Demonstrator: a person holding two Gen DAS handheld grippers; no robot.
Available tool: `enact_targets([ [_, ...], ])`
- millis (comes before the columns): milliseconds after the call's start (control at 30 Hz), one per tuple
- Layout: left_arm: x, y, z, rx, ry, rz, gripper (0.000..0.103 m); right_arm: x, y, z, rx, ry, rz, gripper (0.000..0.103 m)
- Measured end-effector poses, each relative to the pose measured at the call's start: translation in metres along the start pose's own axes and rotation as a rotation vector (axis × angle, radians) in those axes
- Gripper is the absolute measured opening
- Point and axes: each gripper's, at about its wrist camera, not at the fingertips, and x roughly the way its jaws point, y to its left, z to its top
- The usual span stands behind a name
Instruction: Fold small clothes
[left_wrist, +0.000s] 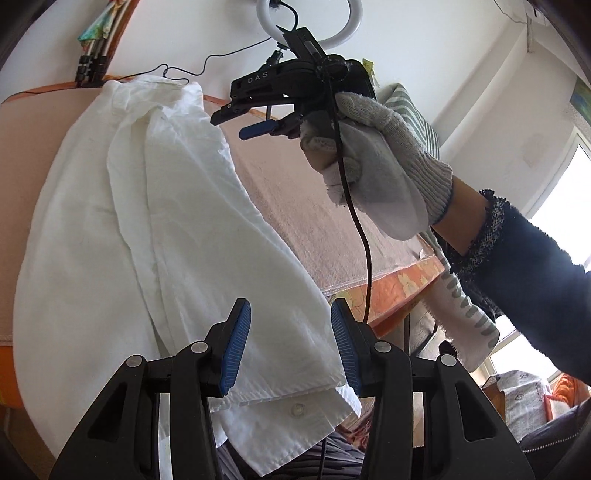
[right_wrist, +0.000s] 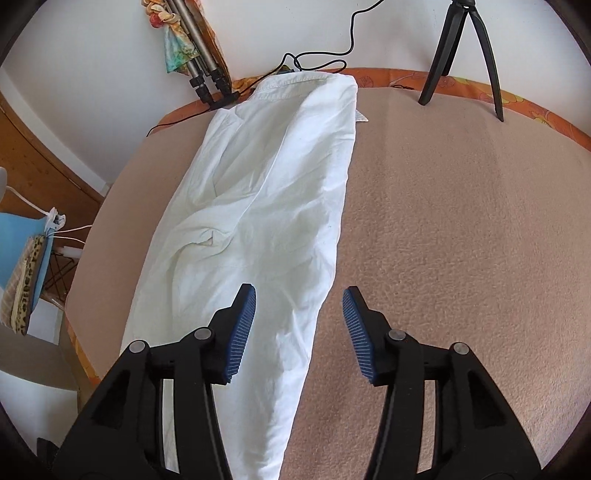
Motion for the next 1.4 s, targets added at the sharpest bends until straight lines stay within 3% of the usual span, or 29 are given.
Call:
enact_targets([
  [133, 0.010, 0.000, -0.002, -0.006, 0.027, -0.015, 0.044, 0.021, 0.001, 0.015, -0.021, 0.027, -0.056, 0.051],
  [167, 0.014, 0.000, -0.001, -0.004, 0.034, -0.018, 0.044, 0.025, 0.002, 0.017, -0.031, 0.033, -0.063, 0.046],
  [267, 0.021, -0.002, -0.001, -0.004, 0.054, -0.032, 0.043, 0.034, 0.006, 0.022, -0.072, 0.064, -0.092, 0.007],
  [400, 0.028, -0.004, 0.000, -0.009, 0.081, -0.067, 0.043, 0.032, 0.008, 0.025, -0.124, 0.069, -0.110, 0.002],
  [533, 0.035, -0.009, -0.004, -0.009, 0.106, -0.088, 0.043, 0.032, -0.017, 0.031, -0.091, 0.065, -0.134, 0.001],
  [633, 0.037, -0.015, -0.006, 0.012, 0.106, -0.097, 0.043, 0.039, -0.028, 0.028, -0.095, 0.061, -0.209, 0.000],
  [767, 0.033, -0.017, -0.007, 0.016, 0.117, -0.108, 0.043, 0.018, -0.040, 0.033, -0.009, 0.015, -0.134, 0.001],
  [867, 0.017, -0.018, -0.010, 0.021, 0.099, -0.108, 0.043, -0.013, -0.029, 0.031, -0.044, -0.046, -0.121, 0.004],
  [933, 0.000, -0.017, -0.011, 0.029, 0.069, -0.095, 0.043, -0.032, -0.018, 0.025, -0.072, -0.064, -0.059, 0.009],
  [1000, -0.020, -0.013, -0.010, 0.023, 0.035, -0.080, 0.043, -0.045, -0.004, 0.019, -0.119, -0.097, -0.057, 0.036],
  [1033, -0.031, -0.010, -0.010, 0.020, 0.017, -0.064, 0.043, -0.049, 0.002, 0.017, -0.143, -0.115, -0.063, 0.041],
  [1133, -0.062, 0.000, -0.008, 0.010, -0.048, 0.003, 0.043, -0.040, 0.016, 0.023, -0.198, -0.112, -0.094, 0.041],
  [1400, -0.133, 0.050, -0.013, -0.096, -0.197, 0.215, 0.043, 0.050, 0.023, 0.064, -0.214, 0.042, -0.144, 0.037],
])
